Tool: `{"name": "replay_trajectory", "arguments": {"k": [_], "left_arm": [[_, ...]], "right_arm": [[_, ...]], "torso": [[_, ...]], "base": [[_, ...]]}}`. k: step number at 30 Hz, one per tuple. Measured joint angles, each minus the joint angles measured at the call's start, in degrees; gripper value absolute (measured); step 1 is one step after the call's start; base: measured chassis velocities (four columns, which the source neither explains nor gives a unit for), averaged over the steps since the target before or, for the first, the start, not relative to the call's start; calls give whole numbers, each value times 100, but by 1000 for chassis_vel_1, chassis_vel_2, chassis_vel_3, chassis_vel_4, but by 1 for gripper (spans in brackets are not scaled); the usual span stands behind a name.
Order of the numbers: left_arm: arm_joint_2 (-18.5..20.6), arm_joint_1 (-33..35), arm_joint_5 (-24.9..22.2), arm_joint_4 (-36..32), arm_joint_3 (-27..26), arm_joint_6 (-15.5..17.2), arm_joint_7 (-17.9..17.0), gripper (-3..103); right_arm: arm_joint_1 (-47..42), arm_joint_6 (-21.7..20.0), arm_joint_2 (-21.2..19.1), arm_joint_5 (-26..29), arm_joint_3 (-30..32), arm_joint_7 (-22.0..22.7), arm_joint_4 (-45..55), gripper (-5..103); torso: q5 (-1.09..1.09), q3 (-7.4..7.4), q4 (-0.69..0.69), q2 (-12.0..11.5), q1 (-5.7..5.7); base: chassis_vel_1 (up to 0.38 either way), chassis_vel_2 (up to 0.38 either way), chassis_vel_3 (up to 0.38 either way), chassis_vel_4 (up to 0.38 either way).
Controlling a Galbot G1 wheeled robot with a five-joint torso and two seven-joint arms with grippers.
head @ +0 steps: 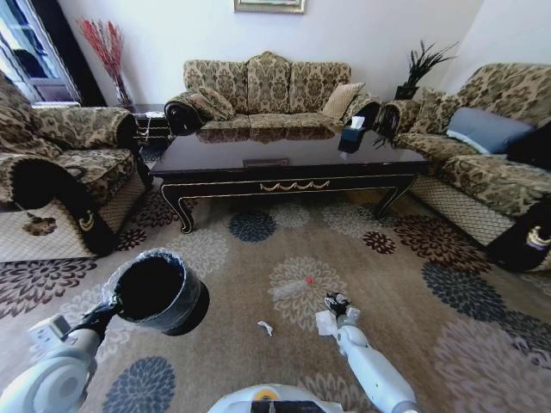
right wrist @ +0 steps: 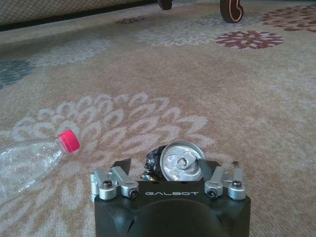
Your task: Move to the front of the table and pick up the trash from the floor, then place it into the trash bin.
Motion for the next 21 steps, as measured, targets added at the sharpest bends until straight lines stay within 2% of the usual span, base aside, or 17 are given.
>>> {"name": "replay_trajectory", "arguments": {"k": [2,5,7,8,18,21], "left_arm": [[1,-7,5,0,9,-6,0,4],[0,-9,12,1,18,-9,-1,4],[-2,-17,22,5,30,-11,-1,4],[-4,-23,25,5,37,-13,-1,4],[-23,-76,71,17,118,-18,-1,4],[-65,-80,126,16,189,-19,7,4]], "right_arm": [[-21,-1,2,-8,9,-2,27,67],[-44,-1,2,-9,17,-2,63,61],[-75,-1,-11,-22,33,-2,92,51],[-96,-1,-18,-25,43,-4,107,55],[-335,-4,-187,43,155,-17,592,65],[-513,-87,-406,264,176,-23,1190,61]], "torso": [[1,0,0,0,0],[2,0,1,0,0],[1,0,1,0,0],[1,0,1,0,0],[2,0,1,0,0],[0,0,0,0,0]], "base": [[0,0,0,0],[0,0,0,0],[0,0,0,0],[0,0,0,0],[0,0,0,0],[0,0,0,0]]}}
